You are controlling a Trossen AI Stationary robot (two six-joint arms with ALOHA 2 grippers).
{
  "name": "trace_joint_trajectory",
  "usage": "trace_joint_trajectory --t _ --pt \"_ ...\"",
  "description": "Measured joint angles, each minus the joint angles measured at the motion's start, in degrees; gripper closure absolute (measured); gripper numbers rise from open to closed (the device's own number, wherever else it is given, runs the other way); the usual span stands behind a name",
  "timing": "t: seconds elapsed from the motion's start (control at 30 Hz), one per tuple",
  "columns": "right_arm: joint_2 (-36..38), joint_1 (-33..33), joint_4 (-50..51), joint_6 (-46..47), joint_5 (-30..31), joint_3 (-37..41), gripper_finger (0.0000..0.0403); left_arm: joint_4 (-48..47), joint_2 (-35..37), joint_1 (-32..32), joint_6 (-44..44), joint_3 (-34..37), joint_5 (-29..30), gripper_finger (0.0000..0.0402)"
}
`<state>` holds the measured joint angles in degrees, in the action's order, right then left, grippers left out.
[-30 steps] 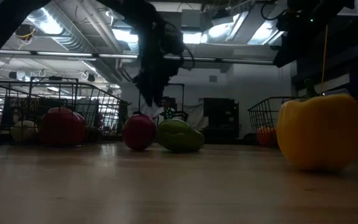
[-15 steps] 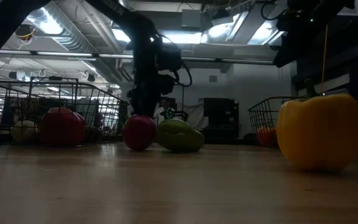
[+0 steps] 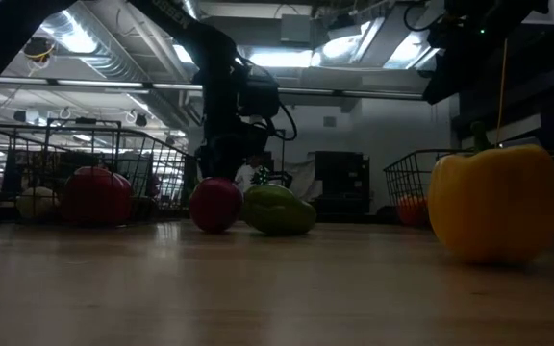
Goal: Sort produce into baskets
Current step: Put the yellow lemon into the right gold wire basket
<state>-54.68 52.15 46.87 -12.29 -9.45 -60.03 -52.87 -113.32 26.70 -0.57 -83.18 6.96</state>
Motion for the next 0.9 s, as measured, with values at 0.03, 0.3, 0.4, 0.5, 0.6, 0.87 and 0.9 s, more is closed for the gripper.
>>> trace_joint_trajectory --t 0.03,0.3,0.4,0.5,0.6,0.87,0.9 --pt "0.0 0.01 0.0 0.0 0.0 0.0 0.0194 -0.04 0.0 -0.17 0.27 0.02 0.0 0.0125" --pt "0.0 0.01 0.0 0.0 0.0 0.0 0.0194 -0.15 -0.15 -0.86 5.26 0.2 -1.21 0.0125" --pt "0.0 0.01 0.0 0.0 0.0 0.0 0.0194 -0.25 -0.15 -0.86 7.01 0.2 -0.99 0.0125" --pt "0.0 0.0 0.0 0.0 0.0 0.0 0.0194 -0.31 -0.15 -0.85 8.6 0.17 -0.86 0.0125" --pt "0.0 0.01 0.0 0.0 0.0 0.0 0.0194 -0.63 -0.15 -0.86 10.55 0.17 -0.8 0.0125" --pt "0.0 0.01 0.0 0.0 0.0 0.0 0.0194 -0.61 -0.15 -0.86 16.67 0.15 -0.63 0.0125" --pt "0.0 0.0 0.0 0.0 -0.01 0.0 0.0194 -0.54 -0.15 -0.86 17.36 0.18 -0.62 0.0125"
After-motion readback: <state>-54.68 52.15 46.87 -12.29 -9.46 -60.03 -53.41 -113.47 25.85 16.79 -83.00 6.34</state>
